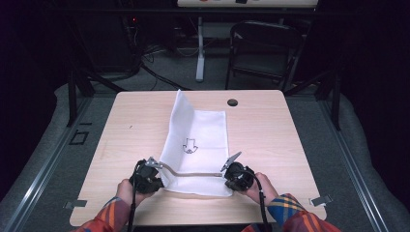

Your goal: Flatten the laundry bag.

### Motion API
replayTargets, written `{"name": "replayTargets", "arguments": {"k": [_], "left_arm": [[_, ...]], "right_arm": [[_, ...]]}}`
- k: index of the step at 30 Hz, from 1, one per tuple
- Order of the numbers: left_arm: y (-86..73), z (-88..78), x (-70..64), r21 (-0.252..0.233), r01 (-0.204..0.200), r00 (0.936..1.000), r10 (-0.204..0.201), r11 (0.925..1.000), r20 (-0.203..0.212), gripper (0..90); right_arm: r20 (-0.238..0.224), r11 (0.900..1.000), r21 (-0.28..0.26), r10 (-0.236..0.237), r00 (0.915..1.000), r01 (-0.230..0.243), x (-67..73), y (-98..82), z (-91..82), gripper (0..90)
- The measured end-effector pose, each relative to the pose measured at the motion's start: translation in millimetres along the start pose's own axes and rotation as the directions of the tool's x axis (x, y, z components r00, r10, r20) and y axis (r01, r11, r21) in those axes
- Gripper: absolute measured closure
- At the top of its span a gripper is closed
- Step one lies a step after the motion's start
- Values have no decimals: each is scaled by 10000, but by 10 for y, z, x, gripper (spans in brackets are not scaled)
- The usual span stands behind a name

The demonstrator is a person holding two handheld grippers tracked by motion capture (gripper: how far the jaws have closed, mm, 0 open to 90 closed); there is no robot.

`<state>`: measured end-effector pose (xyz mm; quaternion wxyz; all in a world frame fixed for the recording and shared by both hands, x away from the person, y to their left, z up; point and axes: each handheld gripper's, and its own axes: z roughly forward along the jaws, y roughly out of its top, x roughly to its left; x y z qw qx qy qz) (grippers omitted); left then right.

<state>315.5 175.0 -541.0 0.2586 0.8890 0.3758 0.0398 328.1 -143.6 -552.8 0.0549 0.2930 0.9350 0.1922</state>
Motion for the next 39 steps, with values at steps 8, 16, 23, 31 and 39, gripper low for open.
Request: {"name": "replayTargets", "arguments": {"k": [8, 16, 23, 31, 39], "left_arm": [[-35, -70, -21, 50, -88, 9998, 88, 9999, 150, 775], [-136, -266, -24, -6, -24, 9996, 24, 10000, 297, 629], [-151, -436, -86, -700, 71, 9999, -65, 9975, 85, 365], [26, -346, -131, -729, -379, 9992, 384, 9966, 58, 185], [325, -105, -192, -619, -1051, 9926, 1085, 9925, 544, 151]], "right_arm": [[69, 10000, 83, -3, 10000, 3, -15, -23, -16, 900], [53, 9999, 98, -77, 10000, 77, -25, -25, -19, 893], [-188, 10000, 58, 70, 9998, -69, -44, -12, -58, 651], [-187, 9982, -240, 540, 9984, -545, -106, 1, -138, 165], [-109, 9942, -592, 890, 9960, -895, -171, -10, -184, 74]]}}
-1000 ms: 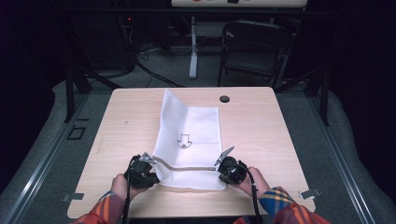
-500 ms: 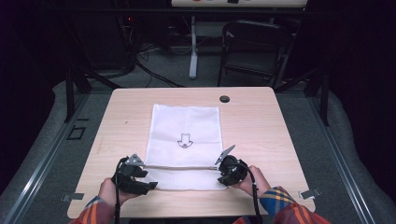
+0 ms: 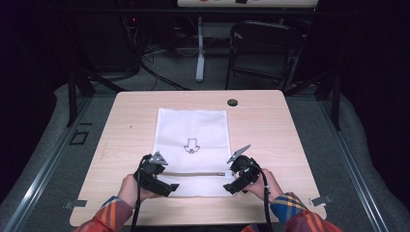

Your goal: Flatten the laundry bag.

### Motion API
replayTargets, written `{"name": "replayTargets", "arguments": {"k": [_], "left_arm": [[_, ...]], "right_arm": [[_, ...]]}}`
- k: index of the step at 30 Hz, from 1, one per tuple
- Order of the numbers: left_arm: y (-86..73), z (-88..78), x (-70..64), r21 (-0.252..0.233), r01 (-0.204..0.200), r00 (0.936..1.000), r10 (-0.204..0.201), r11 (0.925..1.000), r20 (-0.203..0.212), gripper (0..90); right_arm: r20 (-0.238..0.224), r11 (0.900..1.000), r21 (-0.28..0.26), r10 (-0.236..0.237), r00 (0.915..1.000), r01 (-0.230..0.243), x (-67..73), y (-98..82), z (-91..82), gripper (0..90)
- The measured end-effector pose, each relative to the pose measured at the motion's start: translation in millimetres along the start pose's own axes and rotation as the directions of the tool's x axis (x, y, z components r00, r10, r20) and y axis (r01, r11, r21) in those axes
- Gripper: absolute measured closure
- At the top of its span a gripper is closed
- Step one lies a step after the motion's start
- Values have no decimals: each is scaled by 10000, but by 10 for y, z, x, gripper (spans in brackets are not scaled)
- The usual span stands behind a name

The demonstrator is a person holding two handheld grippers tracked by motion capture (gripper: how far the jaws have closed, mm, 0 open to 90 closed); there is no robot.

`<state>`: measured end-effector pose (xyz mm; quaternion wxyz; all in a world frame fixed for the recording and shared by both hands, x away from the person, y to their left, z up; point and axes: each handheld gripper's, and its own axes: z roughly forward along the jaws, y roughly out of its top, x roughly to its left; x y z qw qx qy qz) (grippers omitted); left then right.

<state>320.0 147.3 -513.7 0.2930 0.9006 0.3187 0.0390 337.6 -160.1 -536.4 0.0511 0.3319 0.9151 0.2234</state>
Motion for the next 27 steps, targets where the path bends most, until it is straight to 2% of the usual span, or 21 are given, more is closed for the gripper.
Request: {"name": "replayTargets", "arguments": {"k": [5, 7, 11, 16, 20, 21, 24, 27], "left_arm": [[185, 164, -11, -109, -380, 9989, 382, 9992, 260, 122], [255, 219, -18, -118, -474, 9987, 476, 9988, 199, 119], [364, 322, -31, -134, -567, 9979, 571, 9983, 289, 123], [468, 426, -47, -156, -612, 9974, 617, 9980, 379, 137], [528, 477, -64, -204, -713, 9965, 722, 9972, 430, 146], [543, 487, -64, -162, -790, 9958, 797, 9967, 440, 152], [583, 514, -66, -247, -895, 9948, 906, 9957, 462, 168], [615, 538, -71, -451, -830, 9946, 855, 9955, 587, 197]], "right_arm": [[115, 10000, -25, 47, 9999, -46, -32, -4, 4, 68], [130, 9999, -111, 94, 9999, -92, -37, -9, 3, 70], [185, 9999, -85, 78, 9998, -77, -59, -12, 1, 91], [413, 9991, -424, 95, 9991, -78, -79, -9, -35, 131], [446, 9989, -455, 135, 9989, -115, -78, -8, -27, 143], [461, 9995, -326, 73, 9989, -58, -79, 0, -33, 148], [718, 9981, -611, 17, 9974, 27, -70, 12, -41, 212], [858, 9971, -755, 56, 9963, 9, -69, 17, -48, 273]]}}
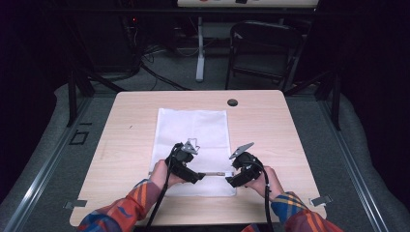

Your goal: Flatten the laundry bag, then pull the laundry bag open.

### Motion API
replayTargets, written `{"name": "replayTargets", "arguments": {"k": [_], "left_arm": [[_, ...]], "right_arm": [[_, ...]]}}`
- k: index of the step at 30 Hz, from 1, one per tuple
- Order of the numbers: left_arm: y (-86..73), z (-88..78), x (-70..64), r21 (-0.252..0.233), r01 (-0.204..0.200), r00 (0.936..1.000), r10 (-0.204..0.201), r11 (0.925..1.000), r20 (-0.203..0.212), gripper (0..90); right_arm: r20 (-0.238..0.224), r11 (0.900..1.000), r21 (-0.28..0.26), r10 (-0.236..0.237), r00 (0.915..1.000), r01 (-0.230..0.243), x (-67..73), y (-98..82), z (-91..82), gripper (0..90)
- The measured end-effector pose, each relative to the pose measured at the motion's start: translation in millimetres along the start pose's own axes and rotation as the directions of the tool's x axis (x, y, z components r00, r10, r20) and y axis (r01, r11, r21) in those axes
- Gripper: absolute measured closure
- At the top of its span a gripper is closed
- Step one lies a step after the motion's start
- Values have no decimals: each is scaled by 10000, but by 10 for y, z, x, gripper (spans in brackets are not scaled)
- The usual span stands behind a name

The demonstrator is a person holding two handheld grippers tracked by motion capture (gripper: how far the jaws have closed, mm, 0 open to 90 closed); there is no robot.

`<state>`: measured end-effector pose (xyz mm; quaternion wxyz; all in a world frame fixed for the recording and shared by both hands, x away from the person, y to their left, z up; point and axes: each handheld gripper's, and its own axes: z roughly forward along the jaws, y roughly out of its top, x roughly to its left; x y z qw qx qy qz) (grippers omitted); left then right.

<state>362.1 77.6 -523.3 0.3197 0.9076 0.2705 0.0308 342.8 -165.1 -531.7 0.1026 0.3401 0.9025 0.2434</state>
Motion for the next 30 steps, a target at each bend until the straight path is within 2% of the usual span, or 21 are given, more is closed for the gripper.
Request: {"name": "replayTargets", "arguments": {"k": [2, 7, 9, 14, 16, 17, 24, 30], "left_arm": [[20, 17, -6, -68, -57, 10000, 57, 10000, 26, 207], [66, 86, -26, -125, -255, 9994, 258, 9996, 250, 261], [82, 128, -37, -105, -268, 9991, 271, 9996, 329, 287], [131, 234, -65, -5, -296, 9984, 296, 9996, 492, 347], [149, 279, -78, 70, -342, 9979, 338, 9994, 557, 370], [157, 306, -86, 96, -381, 9977, 375, 9992, 573, 385], [208, 460, -154, 408, -697, 9954, 668, 9967, 692, 482], [242, 537, -178, 300, -879, 9925, 849, 9957, 880, 566]], "right_arm": [[70, 10000, 62, -49, 10000, 48, -9, 7, -11, 296], [221, 9999, -140, 51, 9997, -48, -20, 10, -7, 487], [88, 9997, -211, 98, 9999, -96, -26, 12, 3, 560], [14, 9996, -290, 65, 10000, -65, -32, 13, 32, 815], [-98, 9993, -337, 173, 9998, -176, -25, 5, 70, 876], [-94, 9999, -117, 68, 9999, -69, -27, 7, 73, 897], [-197, 10000, 32, -92, 9998, 93, 6, 9, 154, 900], [-217, 9999, 121, -26, 9998, 29, -19, -23, 205, 900]]}}
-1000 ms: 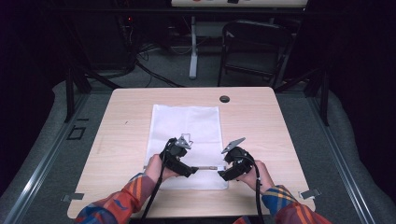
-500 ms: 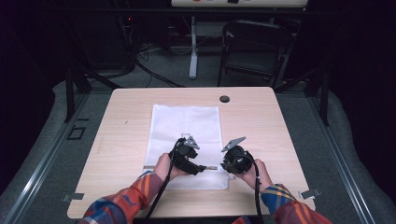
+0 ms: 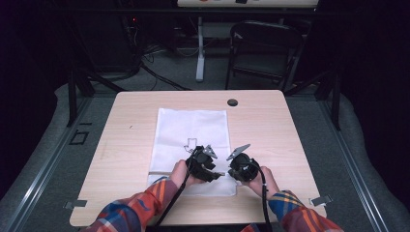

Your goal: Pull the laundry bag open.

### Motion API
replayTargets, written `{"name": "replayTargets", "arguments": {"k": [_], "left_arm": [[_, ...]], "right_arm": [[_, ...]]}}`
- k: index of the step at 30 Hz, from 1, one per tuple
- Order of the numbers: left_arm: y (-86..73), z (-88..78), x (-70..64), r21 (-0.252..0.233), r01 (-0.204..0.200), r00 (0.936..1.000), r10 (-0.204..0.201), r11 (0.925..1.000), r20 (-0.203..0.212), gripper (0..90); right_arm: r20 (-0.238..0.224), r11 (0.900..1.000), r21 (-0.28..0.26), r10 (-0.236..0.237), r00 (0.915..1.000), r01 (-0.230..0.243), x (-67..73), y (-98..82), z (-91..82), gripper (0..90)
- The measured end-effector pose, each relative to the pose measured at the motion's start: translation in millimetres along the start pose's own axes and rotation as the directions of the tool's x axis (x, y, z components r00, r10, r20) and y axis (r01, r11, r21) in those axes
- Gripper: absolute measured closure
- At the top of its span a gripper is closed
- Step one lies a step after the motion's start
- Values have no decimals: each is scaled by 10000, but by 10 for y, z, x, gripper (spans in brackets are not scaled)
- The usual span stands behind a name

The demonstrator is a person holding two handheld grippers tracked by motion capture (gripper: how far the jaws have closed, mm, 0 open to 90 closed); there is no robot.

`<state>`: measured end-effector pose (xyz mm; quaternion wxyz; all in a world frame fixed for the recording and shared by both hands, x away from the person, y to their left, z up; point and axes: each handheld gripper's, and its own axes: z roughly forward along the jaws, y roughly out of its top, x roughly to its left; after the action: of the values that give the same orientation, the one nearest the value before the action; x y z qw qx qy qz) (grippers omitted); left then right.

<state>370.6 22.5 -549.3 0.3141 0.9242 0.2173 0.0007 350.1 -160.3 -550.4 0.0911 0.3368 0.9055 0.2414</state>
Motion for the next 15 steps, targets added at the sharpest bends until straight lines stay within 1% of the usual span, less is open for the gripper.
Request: {"name": "replayTargets", "arguments": {"k": [2, 3, 4, 5, 6, 7, 8, 9, 10, 11, 13, 14, 15], "left_arm": [[8, 33, -4, -79, -5, 10000, 5, 10000, 85, 609], [8, 50, -2, -104, -53, 9997, 55, 9999, 227, 649], [10, 74, -9, -138, 28, 9995, -24, 9999, 321, 674], [11, 96, -8, -37, -60, 9994, 62, 10000, 334, 694], [11, 114, -10, 106, -61, 9997, 58, 9999, 256, 707], [10, 121, -3, 106, -29, 9999, 28, 9999, 121, 708], [5, 129, 6, 30, 130, 9998, -130, 9999, 116, 719], [-2, 132, 27, 127, 125, 9998, -127, 9998, 156, 730], [-12, 142, 41, 104, 193, 9996, -195, 9998, 190, 747], [-22, 154, 47, 47, 251, 9994, -252, 9997, 240, 762], [-25, 163, 45, 28, 208, 9994, -209, 9998, 258, 782], [-22, 167, 43, 15, 193, 9995, -194, 9998, 259, 783], [-22, 179, 40, -22, 266, 9991, -265, 9996, 337, 773]], "right_arm": [[-21, 10000, -39, 48, 10000, -48, -8, -5, 21, 900], [-28, 10000, -12, 15, 10000, -15, -11, -2, 26, 900], [-27, 9999, 90, -62, 10000, 63, -11, 1, 27, 900], [-41, 10000, -13, -1, 10000, 1, 0, -1, 41, 900], [3, 9999, 28, -108, 9999, 108, 2, -1, 49, 900], [21, 9999, 2, -146, 9999, 146, 11, -8, 66, 900], [81, 9998, 25, -217, 9997, 217, 24, -9, 70, 900], [86, 9997, -1, -258, 9996, 258, 35, -9, 73, 900], [66, 9997, -35, -253, 9997, 253, 36, -11, 76, 900], [69, 9998, -91, -187, 9998, 188, 26, -19, 78, 900], [-8, 9998, -180, 89, 10000, -89, 9, -36, 77, 900], [21, 9999, -116, 112, 9999, -112, 4, -38, 71, 900], [3, 9996, -252, 159, 9999, -158, 5, -46, 79, 900]]}}
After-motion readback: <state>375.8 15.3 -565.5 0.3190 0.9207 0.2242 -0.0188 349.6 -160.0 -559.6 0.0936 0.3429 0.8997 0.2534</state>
